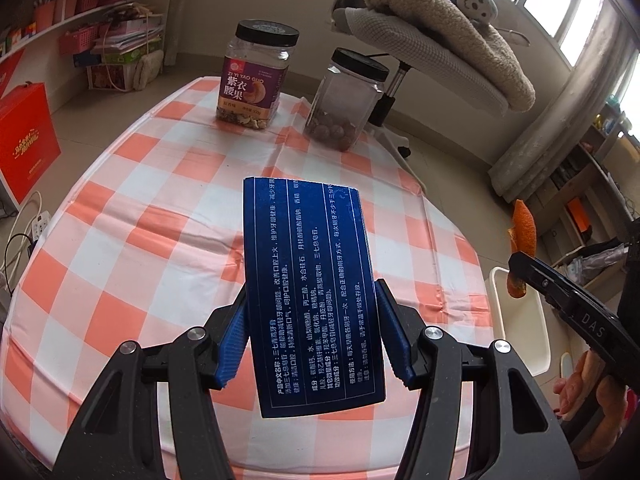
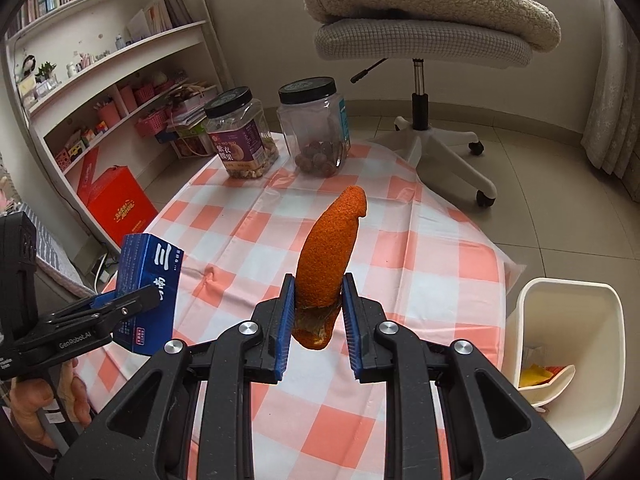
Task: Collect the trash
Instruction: 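Carry the small orange peel and blue box over the white bin with both grippers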
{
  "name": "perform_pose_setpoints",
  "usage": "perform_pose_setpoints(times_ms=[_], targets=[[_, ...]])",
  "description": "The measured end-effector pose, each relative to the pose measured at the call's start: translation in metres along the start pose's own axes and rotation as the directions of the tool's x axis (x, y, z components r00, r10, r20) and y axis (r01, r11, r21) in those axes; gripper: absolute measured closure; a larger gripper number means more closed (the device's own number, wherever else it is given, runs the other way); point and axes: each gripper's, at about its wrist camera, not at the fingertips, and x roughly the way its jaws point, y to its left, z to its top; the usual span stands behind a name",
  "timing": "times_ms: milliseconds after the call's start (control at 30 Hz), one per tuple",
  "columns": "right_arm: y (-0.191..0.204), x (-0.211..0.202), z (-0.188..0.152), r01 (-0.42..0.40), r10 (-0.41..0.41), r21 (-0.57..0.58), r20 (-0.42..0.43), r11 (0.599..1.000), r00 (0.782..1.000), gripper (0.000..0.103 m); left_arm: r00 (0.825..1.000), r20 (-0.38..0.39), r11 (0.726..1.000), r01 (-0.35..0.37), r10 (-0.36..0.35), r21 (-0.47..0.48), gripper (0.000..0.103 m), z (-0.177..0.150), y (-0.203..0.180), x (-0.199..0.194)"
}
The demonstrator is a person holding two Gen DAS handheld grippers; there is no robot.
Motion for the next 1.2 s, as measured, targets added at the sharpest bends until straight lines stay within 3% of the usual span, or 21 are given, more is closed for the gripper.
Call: perform_pose_setpoints(times_ms=[300,700,1033,1200], targets=[[-0.025,-0.027,-0.001,0.02,-0.022,0.029,0.046,0.999,0.999,0.081,1.0,-0.005,0.996,0.028,-0.028,0.08,0.045,-0.01,-0.04,0.009],[-0.082,-0.066,-0.011,0.124,-0.135,0.111,0.097,0.986,0.986,0.081,0.996,-0.008,0.983,0.088,-0.088,0.163,0.045,-0.017,-0.105,0.01],[-0.153,-0.106,-0.026,0.194,-0.237,0.284,0.127,0.939,0.963,0.081,0.986,-0.029,0.962,0.165,-0.163,0.217,0.045,-0.022,-0.175,0.017],[-0.192,-0.121,-0.036,0.216,-0.282,0.398,0.115,0.892,0.953,0.08,0.981,-0.055,0.949,0.196,-0.189,0.247,0.045,-0.026,-0.207,0.024]])
